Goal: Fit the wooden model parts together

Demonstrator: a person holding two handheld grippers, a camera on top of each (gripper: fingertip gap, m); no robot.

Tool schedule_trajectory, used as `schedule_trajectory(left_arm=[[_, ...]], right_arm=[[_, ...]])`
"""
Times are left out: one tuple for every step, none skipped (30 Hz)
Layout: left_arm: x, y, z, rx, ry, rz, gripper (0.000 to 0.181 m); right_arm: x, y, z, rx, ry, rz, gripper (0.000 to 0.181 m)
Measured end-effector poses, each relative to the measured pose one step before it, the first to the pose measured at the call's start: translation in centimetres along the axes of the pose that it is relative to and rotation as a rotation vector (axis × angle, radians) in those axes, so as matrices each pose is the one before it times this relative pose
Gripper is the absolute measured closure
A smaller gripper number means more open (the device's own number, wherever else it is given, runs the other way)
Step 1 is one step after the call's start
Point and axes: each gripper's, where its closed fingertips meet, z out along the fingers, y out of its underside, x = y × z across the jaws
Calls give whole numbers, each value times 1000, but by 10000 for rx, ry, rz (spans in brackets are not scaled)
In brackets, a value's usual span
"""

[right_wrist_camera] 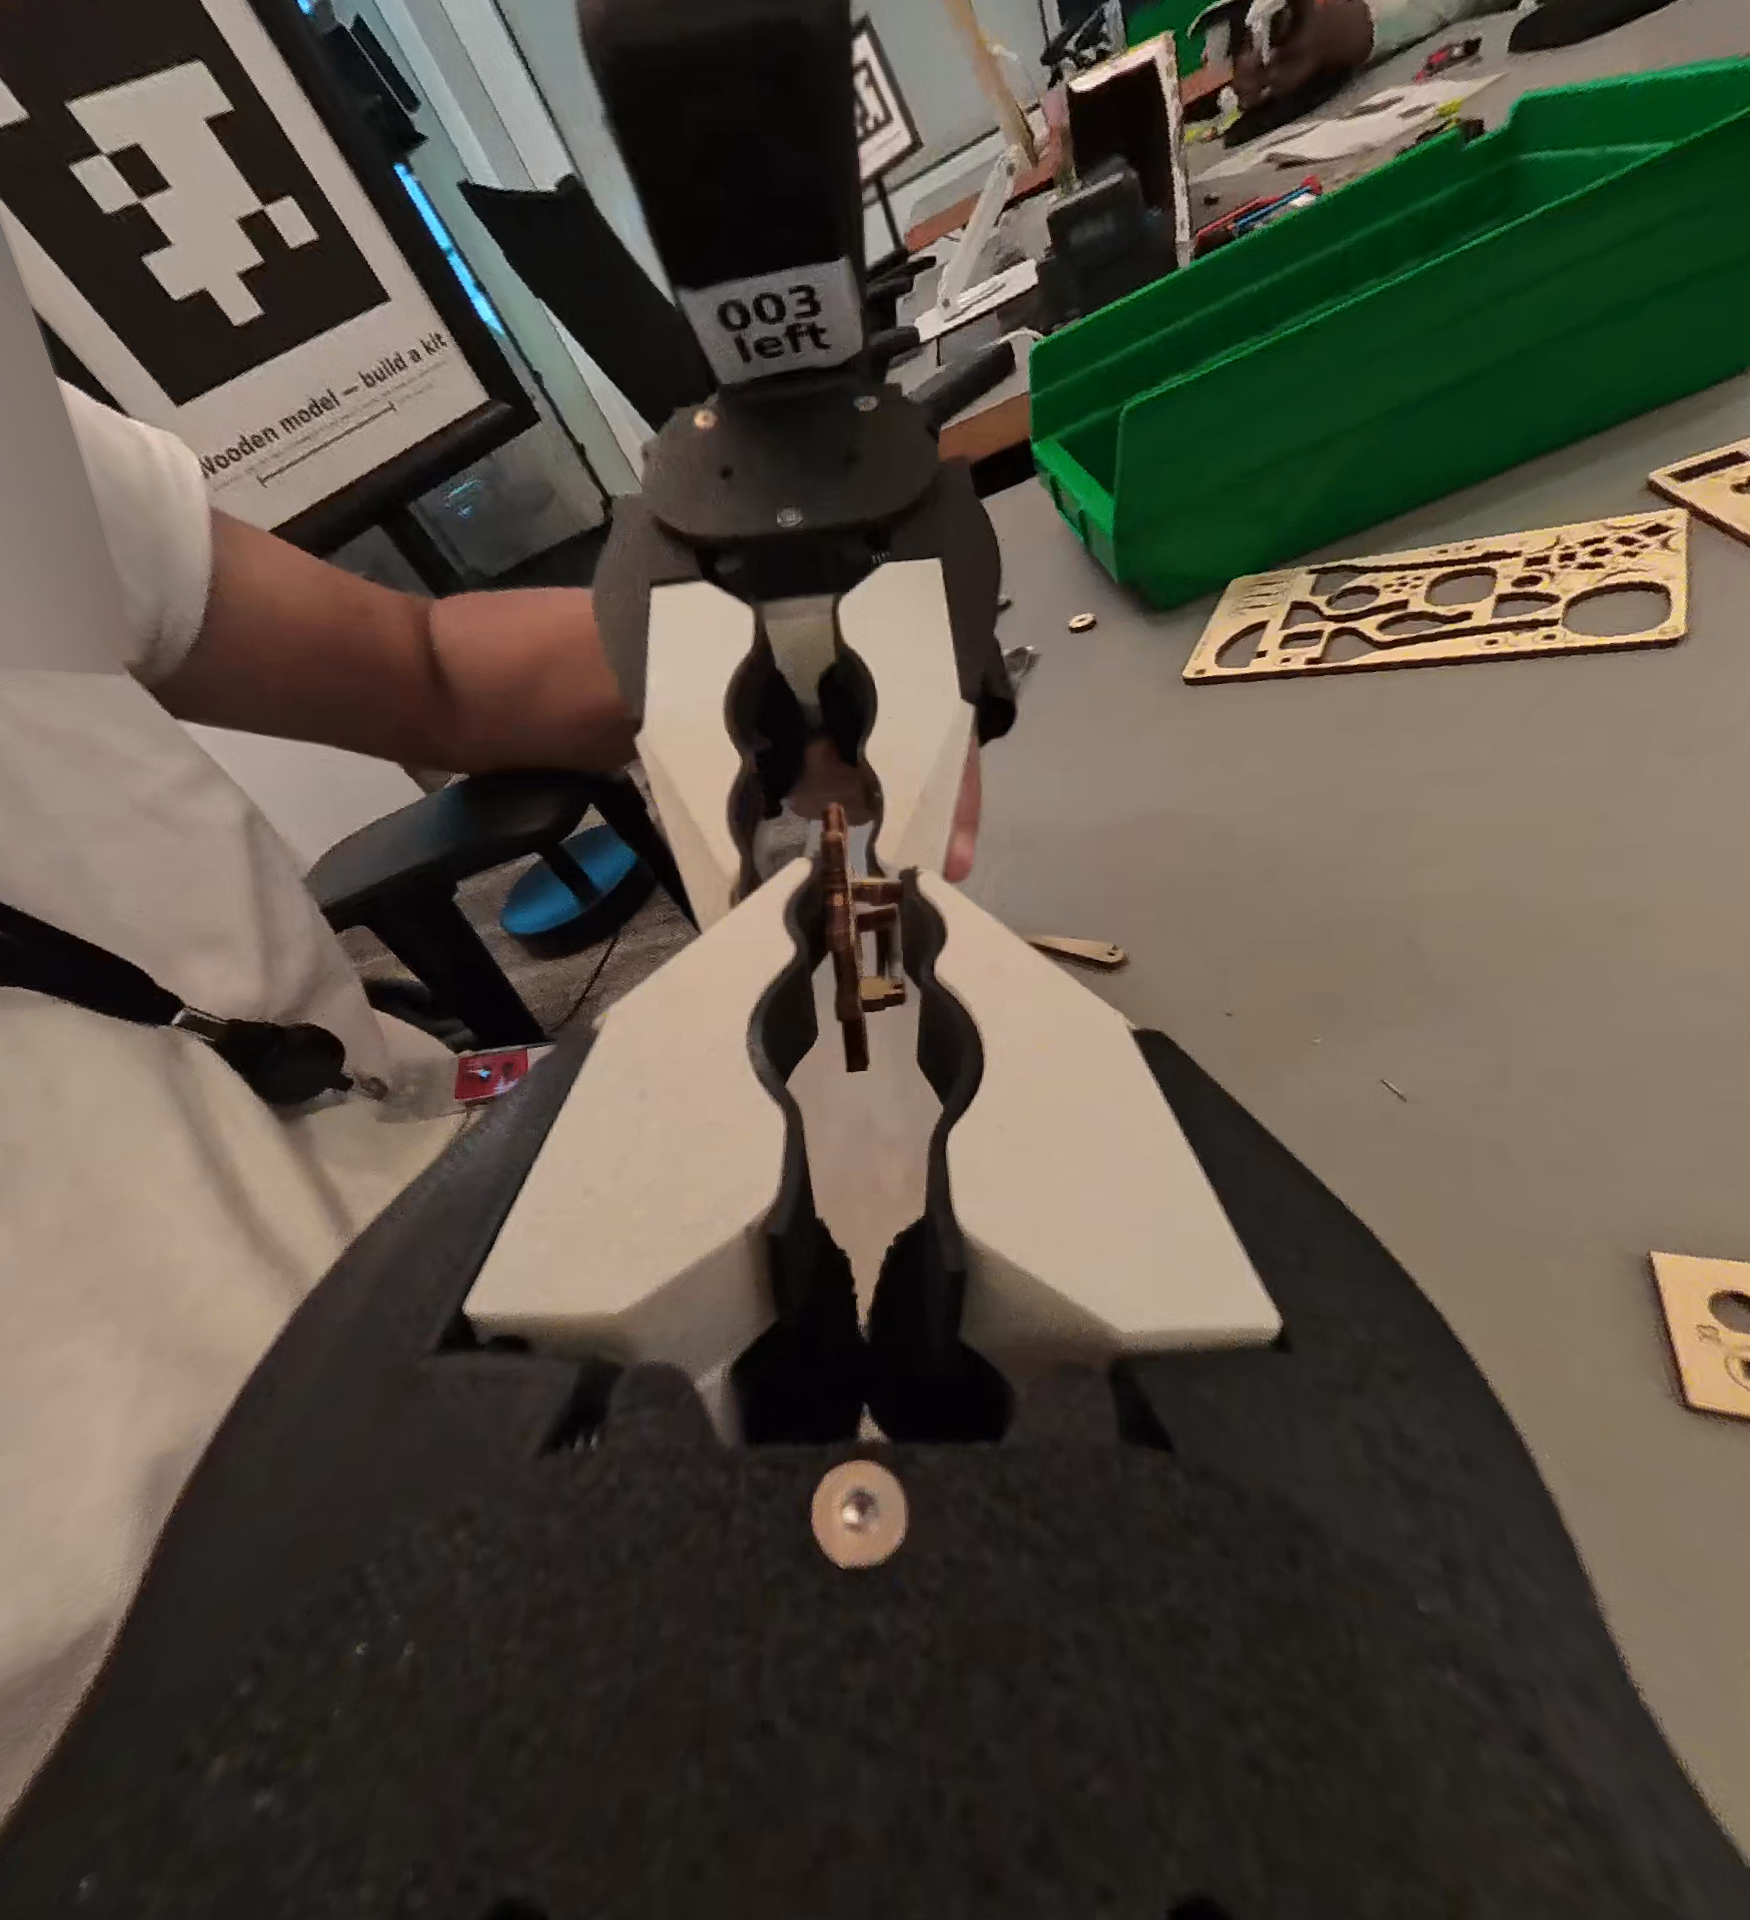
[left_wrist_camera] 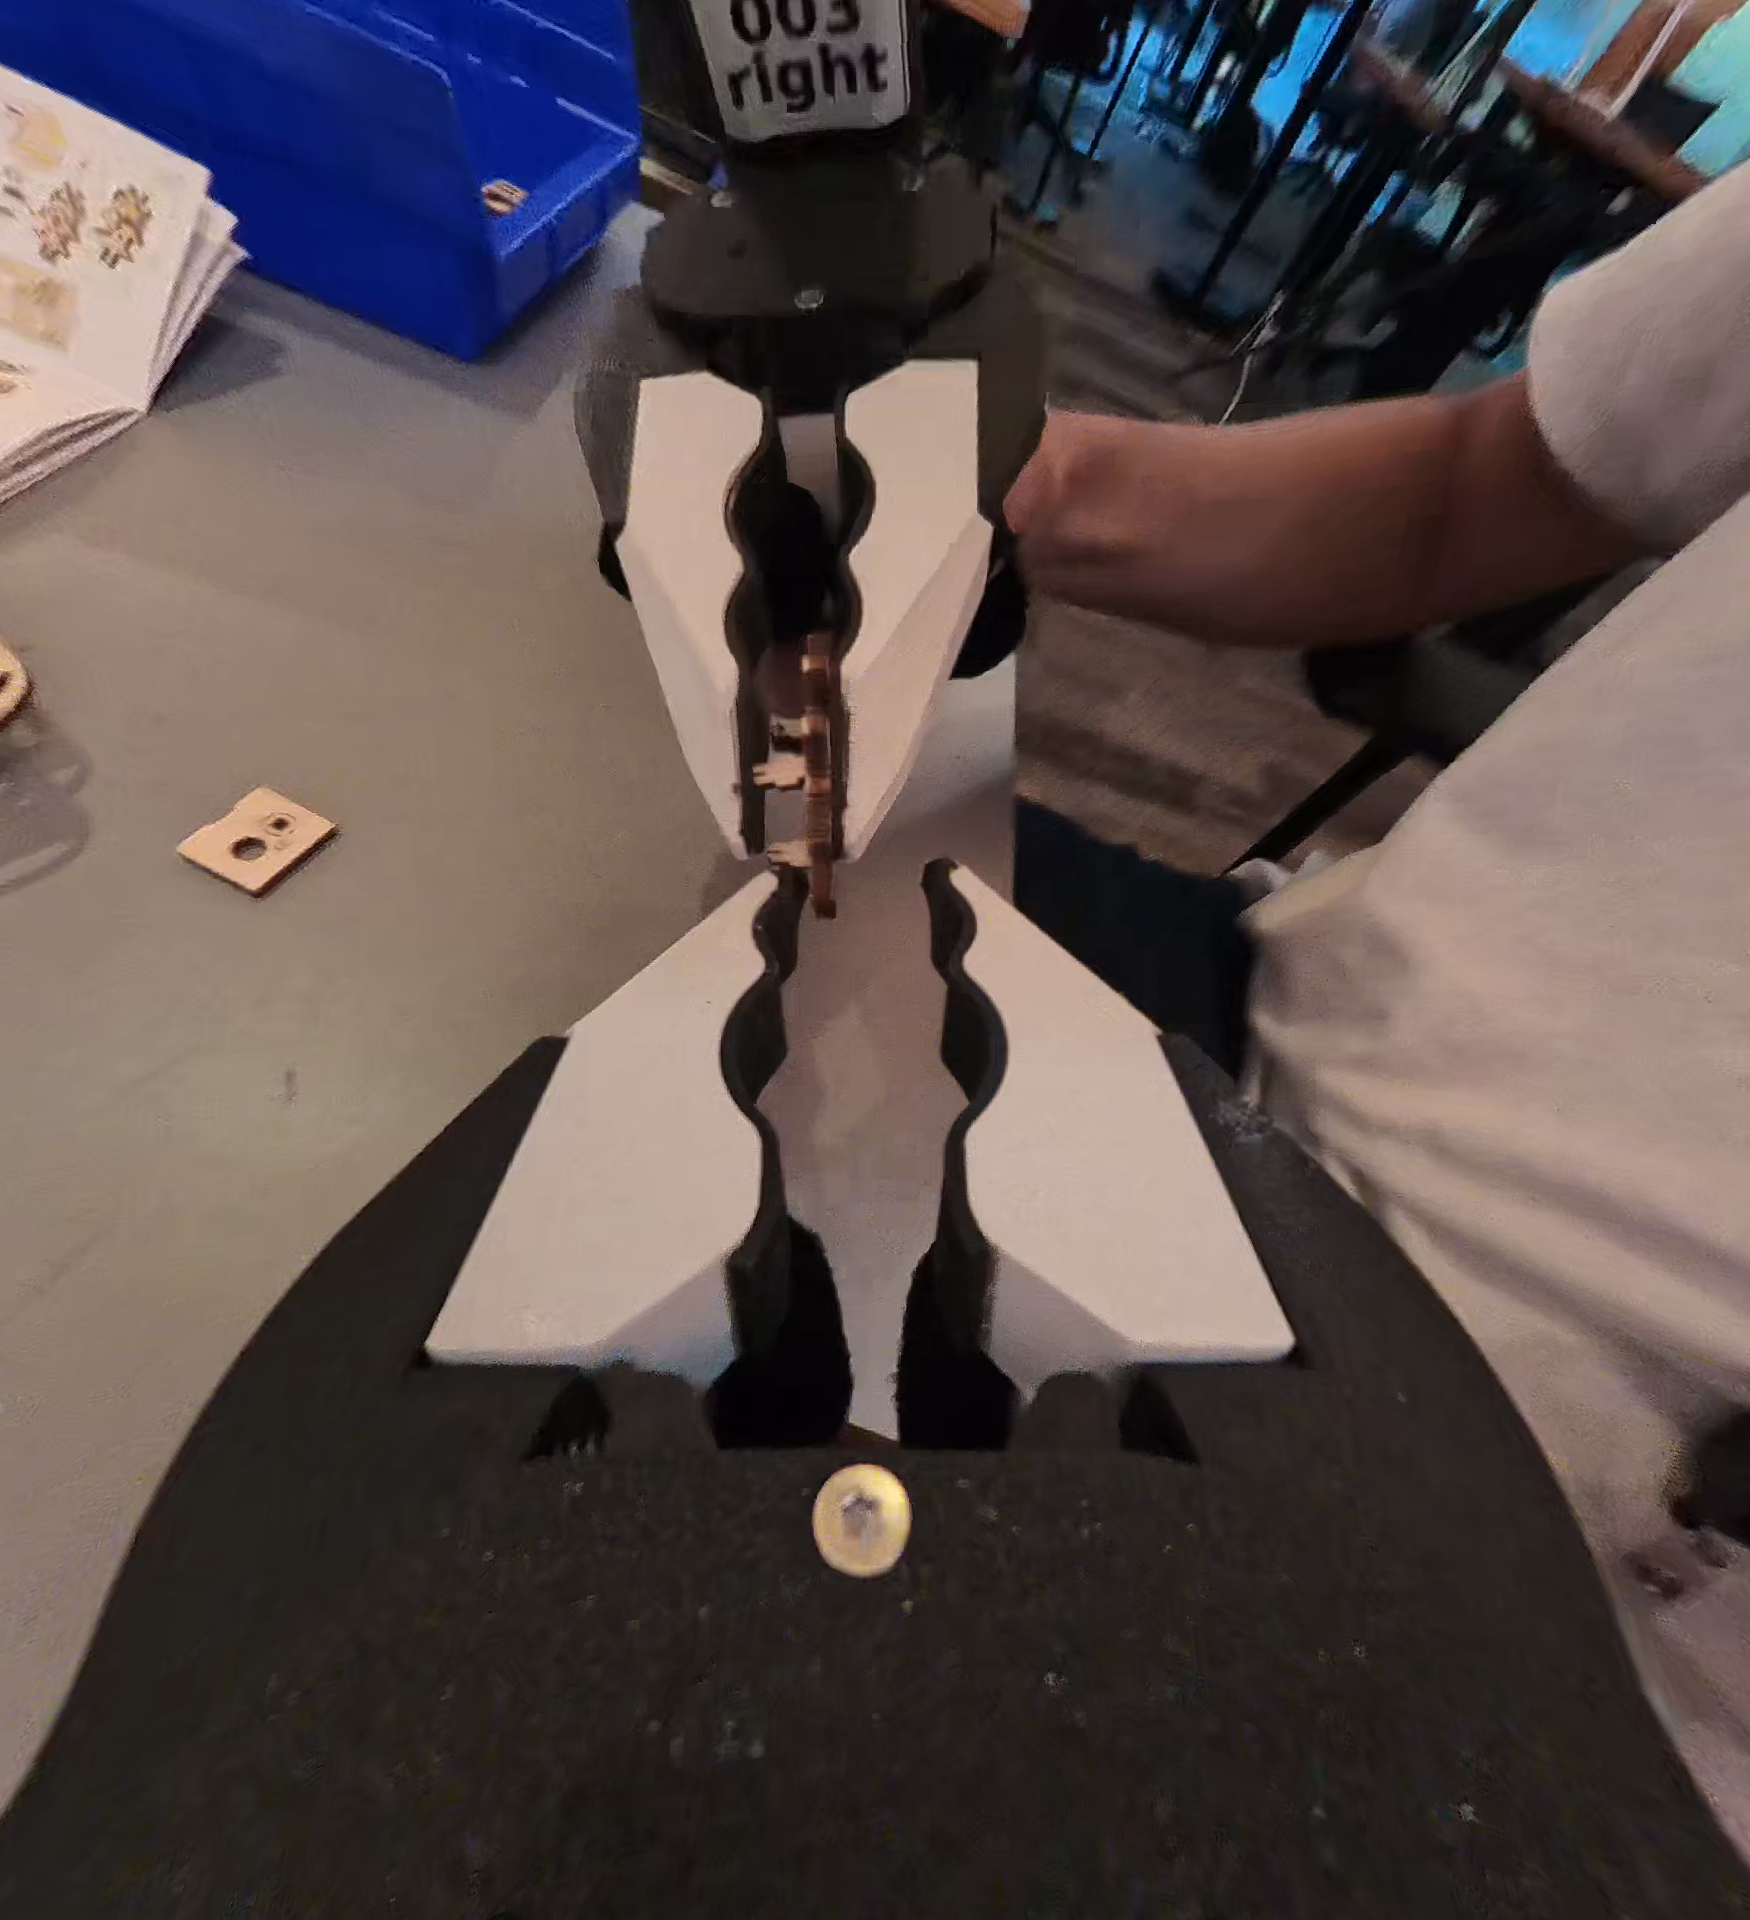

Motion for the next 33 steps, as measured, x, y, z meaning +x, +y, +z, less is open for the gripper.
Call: schedule_trajectory(left_arm=[[144, -229, -70, 211, 189, -172, 160], [-197, -99, -112, 153, -9, -96, 165], [-411, -66, -121, 140, -111, -129, 173], [-336, -21, -97, 114, -27, -159, 176], [-144, -58, -60, 142, 69, -138, 179], [-14, -93, -9, 182, 109, -118, 180], [76, -35, 32, 121, 137, -121, 180], [97, -2, 28, 73, 122, -101, 180], [84, -41, 16, 70, 98, -93, 180], [85, -92, -17, 68, 111, -111, 180], [139, -142, -73, 74, 151, -138, 180], [124, -178, -124, 89, 146, -139, 180], [32, -122, -151, 75, 82, -102, 180], [-15, 24, -99, -1, 43, -53, 180], [-92, 110, -51, -31, -22, -3, 181], [-81, 128, 12, -39, -34, 21, 181], [52, 186, 79, -84, 40, 6, 181], [68, 174, 143, -84, 25, 33, 181], [93, 120, 157, -65, 11, 81, 181], [112, 118, 163, -78, 11, 79, 180], [46, 75, 128, -74, -41, 76, 181], [42, 131, 93, -104, -47, 103, 181], [21, 116, 62, -85, -72, 119, 181], [32, 32, 26, -41, -77, 110, 180], [131, 15, 11, -43, -15, 95, 180], [103, 32, -19, -71, -38, 125, 180], [60, 32, -34, -82, -69, 152, 180], [91, -15, -39, -62, -43, 127, 180], [75, -67, -48, -14, -35, 97, 180], [100, -105, -41, 15, -15, 98, 180], [89, -38, -26, -20, -31, 121, 180], [14, 31, 9, -58, -84, 154, 180], [60, 54, 30, -64, -62, 154, 180]], right_arm=[[-29, -286, 64, 233, -68, 156, 171], [159, -46, 35, 81, 38, 140, 170], [136, 117, 37, -4, 41, 37, 170], [173, 74, 27, 37, 75, 27, 170], [139, -36, 6, 104, 61, 29, 170], [-75, -86, -25, 126, -64, 60, 170], [-61, 6, -5, 51, -36, 65, 170], [-62, 22, -19, 22, -13, -16, 170], [-49, -4, -46, 27, 7, -94, 169], [-172, 48, -75, -31, -72, -191, 165], [-136, 7, -157, -37, -37, -180, 161], [12, -92, -237, 6, 33, -163, 157], [72, -264, -362, 103, 63, -141, 157], [60, -461, -399, 238, 24, -58, 157], [16, -416, -318, 201, -40, 99, 158], [-12, -82, -130, -18, -81, 183, 158], [-38, 154, 8, -146, -83, 135, 157], [-40, 161, 120, -95, -40, 84, 157], [-142, 180, 182, -74, -108, 64, 158], [-247, 164, 182, -33, -185, 105, 162], [-188, 240, 178, -52, -184, 135, 166], [38, 113, 32, -3, -53, 100, 167], [-11, 130, -27, -25, -53, -7, 168], [0, 13, -95, 40, 9, -57, 170], [-59, 39, -89, -4, -10, -110, 169], [-186, 62, -48, -33, -75, -89, 168], [-107, 77, -26, -65, -22, -86, 167], [45, 102, -41, -88, 77, -165, 164], [-61, -39, -44, 25, 33, -214, 163], [-185, -61, -11, 34, -39, -173, 163], [-157, -17, 30, -13, -37, -86, 163], [-213, 70, 82, -68, -92, -27, 163], [-142, 256, 111, -199, -62, -43, 164]])
